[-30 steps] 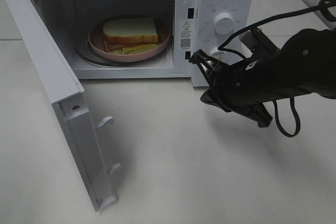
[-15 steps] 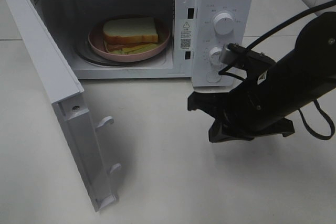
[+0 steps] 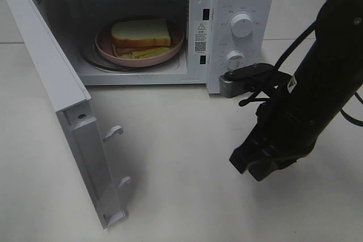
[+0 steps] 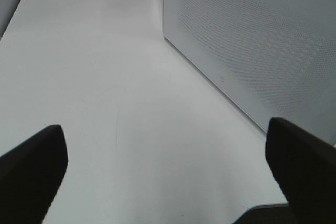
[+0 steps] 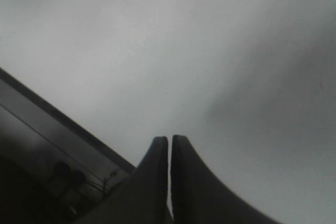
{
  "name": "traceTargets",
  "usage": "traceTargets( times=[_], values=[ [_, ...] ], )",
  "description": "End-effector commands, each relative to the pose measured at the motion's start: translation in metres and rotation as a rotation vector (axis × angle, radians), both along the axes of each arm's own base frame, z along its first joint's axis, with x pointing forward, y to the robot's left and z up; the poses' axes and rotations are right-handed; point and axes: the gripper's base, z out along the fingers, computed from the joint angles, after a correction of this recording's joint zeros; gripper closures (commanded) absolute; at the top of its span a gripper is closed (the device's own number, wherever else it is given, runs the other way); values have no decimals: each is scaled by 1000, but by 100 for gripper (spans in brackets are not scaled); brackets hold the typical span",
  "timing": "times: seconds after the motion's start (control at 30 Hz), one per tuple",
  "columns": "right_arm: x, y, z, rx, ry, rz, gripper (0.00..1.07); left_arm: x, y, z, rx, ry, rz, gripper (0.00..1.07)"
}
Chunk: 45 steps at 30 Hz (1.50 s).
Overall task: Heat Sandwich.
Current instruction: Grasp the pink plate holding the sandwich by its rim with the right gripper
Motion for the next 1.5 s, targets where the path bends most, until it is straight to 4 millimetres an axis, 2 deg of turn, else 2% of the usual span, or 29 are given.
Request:
traceTargets(
  times=[0.03,0.07,0.3,0.33,0.47,0.6,0.63,0.73,0.77,0.8,0.87,0.9,0.93,1.03,1.17,1.5],
  values=[
    [-2,-1,6,-14,2,216,101,-2,0,1,5,-29,-4,9],
    [-2,-1,9,-15,-8,329,101,-2,0,1,5,-29,-4,9],
    [5,0,20,-35,-69,630,100,-2,0,1,5,-29,-4,9],
    [5,0,20,-35,-69,630,100,-2,0,1,5,-29,-4,9],
    [11,1,29,-47,-138,878,97,-2,0,1,5,-29,-4,9],
    [13,2,32,-45,-163,950,93,-2,0,1,5,-29,-4,9],
    [13,2,32,-45,-163,950,93,-2,0,1,5,-29,-4,9],
    [14,4,33,-48,-180,933,80,-2,0,1,5,-29,-4,9],
    [14,4,33,-48,-180,933,80,-2,0,1,5,-29,-4,9],
    [16,4,33,-48,-189,897,68,-2,0,1,5,-29,-4,9],
    [16,5,34,-47,-198,859,56,-2,0,1,5,-29,-4,9],
    [17,5,34,-47,-205,833,43,-2,0,1,5,-29,-4,9],
    [17,5,34,-47,-205,833,43,-2,0,1,5,-29,-4,9],
    [17,5,34,-46,-200,792,19,-2,0,1,5,-29,-4,9],
    [17,5,34,-47,-198,782,14,-2,0,1,5,-29,-4,9],
    [17,4,33,-127,-214,851,17,-2,0,1,5,-29,-4,9]
  ],
)
